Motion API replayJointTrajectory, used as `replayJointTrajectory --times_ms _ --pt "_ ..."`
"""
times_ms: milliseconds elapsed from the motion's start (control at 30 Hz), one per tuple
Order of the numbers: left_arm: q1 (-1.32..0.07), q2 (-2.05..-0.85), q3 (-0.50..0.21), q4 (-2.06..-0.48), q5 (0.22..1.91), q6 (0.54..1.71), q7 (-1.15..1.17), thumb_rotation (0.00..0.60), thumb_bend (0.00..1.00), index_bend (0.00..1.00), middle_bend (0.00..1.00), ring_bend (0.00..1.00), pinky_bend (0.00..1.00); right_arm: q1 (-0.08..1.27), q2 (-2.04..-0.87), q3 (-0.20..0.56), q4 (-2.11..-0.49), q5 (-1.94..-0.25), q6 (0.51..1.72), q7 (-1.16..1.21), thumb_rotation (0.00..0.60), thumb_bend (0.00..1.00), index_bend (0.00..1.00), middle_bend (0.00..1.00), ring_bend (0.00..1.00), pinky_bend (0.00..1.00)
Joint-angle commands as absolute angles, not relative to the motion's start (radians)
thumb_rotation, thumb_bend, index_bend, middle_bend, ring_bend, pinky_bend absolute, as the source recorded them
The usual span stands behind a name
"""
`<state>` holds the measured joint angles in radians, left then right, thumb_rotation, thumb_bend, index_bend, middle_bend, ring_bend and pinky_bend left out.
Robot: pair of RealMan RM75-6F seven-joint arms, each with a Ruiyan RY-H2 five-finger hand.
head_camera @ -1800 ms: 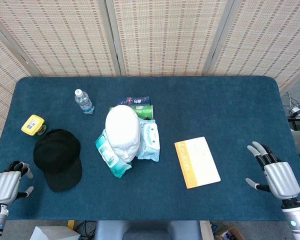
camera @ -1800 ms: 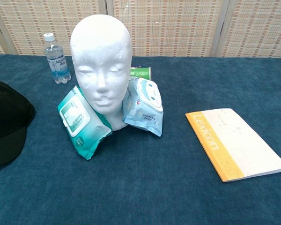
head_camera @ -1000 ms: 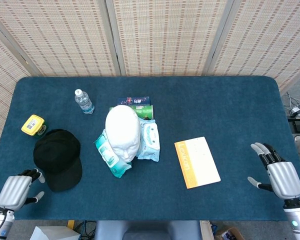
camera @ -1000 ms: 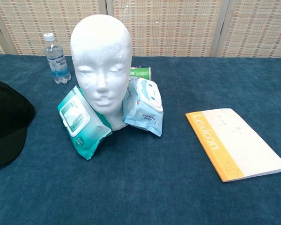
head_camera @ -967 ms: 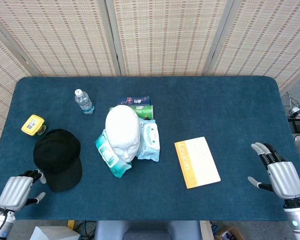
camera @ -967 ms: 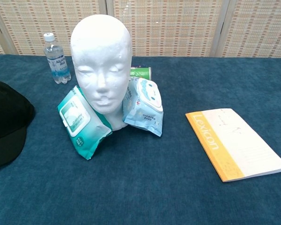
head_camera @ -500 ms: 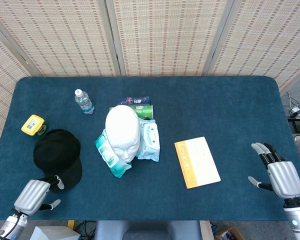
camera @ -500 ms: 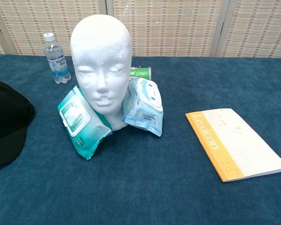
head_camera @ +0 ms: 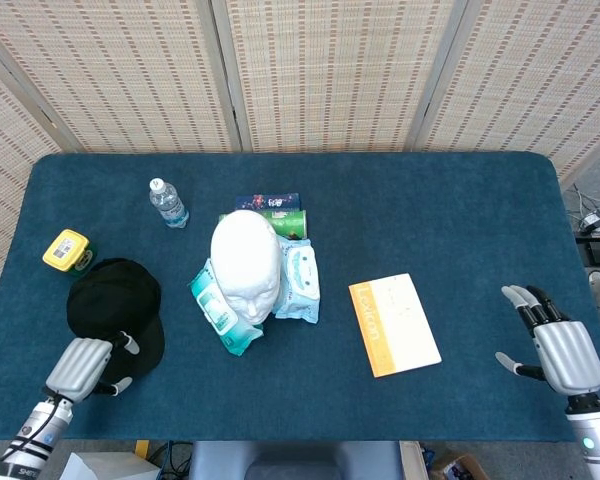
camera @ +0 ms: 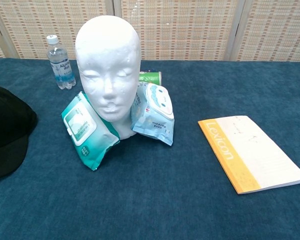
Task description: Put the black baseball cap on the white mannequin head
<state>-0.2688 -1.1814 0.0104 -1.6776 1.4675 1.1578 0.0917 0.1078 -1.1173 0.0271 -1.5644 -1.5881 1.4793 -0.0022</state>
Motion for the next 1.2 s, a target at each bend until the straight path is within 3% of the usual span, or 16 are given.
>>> replayJointTrajectory --times_ms 33,600,900,1200 --pt "-0.29 -1.188 -0.01 -1.667 1.416 1.121 0.097 0.6 0.18 0.4 0.38 0.34 0.56 0.109 -1.118 0.027 -1.565 -1.586 1.477 -0.005 0.6 0.0 0.04 0.17 0.12 0.46" --pt "-0.338 -1.24 -0.092 -1.585 1.222 1.11 0.231 0.6 0.18 0.39 0.29 0.24 0.49 0.108 -1.115 0.029 -1.566 -1.583 1.476 -0.001 0.6 0.0 0.04 0.17 0.12 0.46" --pt "-0.301 -1.231 -0.052 -1.629 1.268 1.187 0.264 0.6 0.18 0.39 0.28 0.23 0.48 0.107 -1.115 0.028 -1.567 -1.585 1.477 -0.001 0.6 0.0 0.04 0.17 0.12 0.46" --pt "-0.271 -1.29 -0.026 -1.625 1.305 1.261 0.34 0.6 0.18 0.48 0.47 0.27 0.48 0.104 -1.11 0.027 -1.568 -1.588 1.484 0.007 0.6 0.0 0.04 0.17 0.12 0.46"
